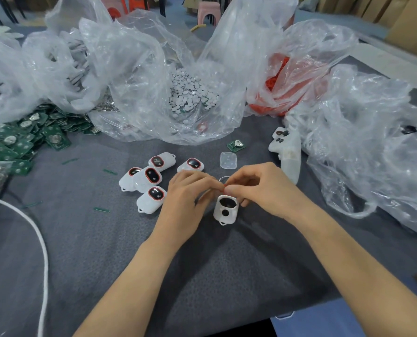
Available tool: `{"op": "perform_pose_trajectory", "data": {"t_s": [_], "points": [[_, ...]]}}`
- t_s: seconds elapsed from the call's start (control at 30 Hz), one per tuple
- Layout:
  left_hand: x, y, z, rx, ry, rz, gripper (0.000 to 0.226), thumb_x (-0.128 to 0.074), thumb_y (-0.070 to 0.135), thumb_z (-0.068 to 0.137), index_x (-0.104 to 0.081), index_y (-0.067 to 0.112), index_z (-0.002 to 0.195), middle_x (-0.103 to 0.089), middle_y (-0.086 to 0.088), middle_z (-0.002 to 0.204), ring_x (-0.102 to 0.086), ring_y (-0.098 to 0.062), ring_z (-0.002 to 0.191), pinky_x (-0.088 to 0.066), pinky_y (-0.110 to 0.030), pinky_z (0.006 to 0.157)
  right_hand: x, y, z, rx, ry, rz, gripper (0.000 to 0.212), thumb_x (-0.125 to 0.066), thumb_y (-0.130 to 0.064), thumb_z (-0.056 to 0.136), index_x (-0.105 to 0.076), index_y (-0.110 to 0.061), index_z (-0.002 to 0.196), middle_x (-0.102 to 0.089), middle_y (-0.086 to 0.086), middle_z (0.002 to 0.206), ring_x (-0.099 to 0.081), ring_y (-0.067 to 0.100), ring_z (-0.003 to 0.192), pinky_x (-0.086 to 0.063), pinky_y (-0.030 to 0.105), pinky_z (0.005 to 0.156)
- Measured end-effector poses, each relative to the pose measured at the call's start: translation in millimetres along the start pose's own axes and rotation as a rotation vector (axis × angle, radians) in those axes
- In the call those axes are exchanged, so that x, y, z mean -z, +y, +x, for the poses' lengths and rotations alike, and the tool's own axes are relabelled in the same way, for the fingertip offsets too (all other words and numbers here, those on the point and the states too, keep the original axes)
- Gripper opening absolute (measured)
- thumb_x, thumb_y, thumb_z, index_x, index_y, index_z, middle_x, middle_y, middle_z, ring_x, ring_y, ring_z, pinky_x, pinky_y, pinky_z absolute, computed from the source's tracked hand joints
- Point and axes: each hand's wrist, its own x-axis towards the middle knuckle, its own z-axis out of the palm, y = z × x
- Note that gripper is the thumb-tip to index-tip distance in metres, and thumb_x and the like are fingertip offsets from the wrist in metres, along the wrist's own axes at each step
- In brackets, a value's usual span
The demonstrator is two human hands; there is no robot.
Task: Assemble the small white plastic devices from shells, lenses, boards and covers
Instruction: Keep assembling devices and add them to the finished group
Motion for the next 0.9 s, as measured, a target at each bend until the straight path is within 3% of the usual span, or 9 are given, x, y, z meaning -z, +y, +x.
{"op": "perform_pose_trajectory", "data": {"t_s": [0.1,0.23,0.3,0.4,0.53,0.7,0.9], "points": [[1,1,1,-0.01,0.005,-0.013,0.019,-0.071,0.003,0.081,-0.075,0.02,0.09,-0.062,0.021,0.094,-0.056,-0.016,0.097,-0.046,-0.049,0.088,3,-3,-1,0.086,-0.003,-0.124,0.012,-0.081,-0.02,0.073,-0.076,-0.021,0.083,-0.072,-0.004,0.073,-0.063,0.001,0.063,-0.05,0.014,0.065],[2,4,0,0.096,-0.004,-0.123,0.025,-0.069,0.007,0.083,-0.068,0.024,0.101,-0.065,0.027,0.094,-0.054,-0.007,0.103,-0.045,-0.044,0.094,3,-3,-4,0.153,0.057,-0.233,0.014,-0.083,-0.018,0.072,-0.075,-0.018,0.083,-0.067,-0.004,0.074,-0.061,0.005,0.066,-0.05,0.017,0.064],[4,2,-2,0.097,-0.082,-0.066,0.025,-0.067,0.021,0.083,-0.064,0.025,0.107,-0.065,0.022,0.1,-0.052,-0.005,0.108,-0.04,-0.043,0.1,3,-1,-6,0.172,0.062,-0.284,0.014,-0.083,-0.018,0.072,-0.074,-0.017,0.082,-0.064,-0.004,0.074,-0.059,0.005,0.064,-0.049,0.019,0.064],[5,-2,-4,0.08,-0.251,0.069,0.047,-0.074,0.037,0.078,-0.056,0.031,0.121,-0.056,0.026,0.11,-0.044,-0.001,0.117,-0.024,-0.043,0.112,-3,2,-10,0.201,0.056,-0.344,0.013,-0.082,-0.022,0.074,-0.074,-0.014,0.083,-0.063,0.0,0.076,-0.059,0.007,0.065,-0.049,0.022,0.066],[4,-4,-4,0.093,-0.298,0.054,0.064,-0.075,0.043,0.074,-0.047,0.037,0.131,-0.054,0.031,0.115,-0.037,0.003,0.126,-0.007,-0.028,0.117,-8,3,-11,0.2,0.041,-0.376,0.013,-0.079,-0.022,0.077,-0.075,-0.013,0.085,-0.063,0.002,0.08,-0.06,0.01,0.068,-0.05,0.027,0.071],[5,-3,-3,0.103,-0.306,0.054,0.066,-0.076,0.042,0.075,-0.046,0.037,0.134,-0.054,0.032,0.115,-0.038,0.002,0.127,-0.008,-0.033,0.118,-8,0,-9,0.223,0.02,-0.43,0.011,-0.078,-0.02,0.078,-0.074,-0.015,0.087,-0.062,0.001,0.083,-0.059,0.011,0.071,-0.051,0.032,0.072],[4,-3,-3,0.132,-0.308,0.042,0.068,-0.075,0.043,0.076,-0.043,0.038,0.136,-0.055,0.032,0.114,-0.036,0.003,0.128,-0.003,-0.03,0.118,-8,3,-9,0.217,0.037,-0.369,0.012,-0.081,-0.015,0.074,-0.074,-0.015,0.084,-0.063,-0.001,0.079,-0.058,0.006,0.065,-0.049,0.018,0.066]]}}
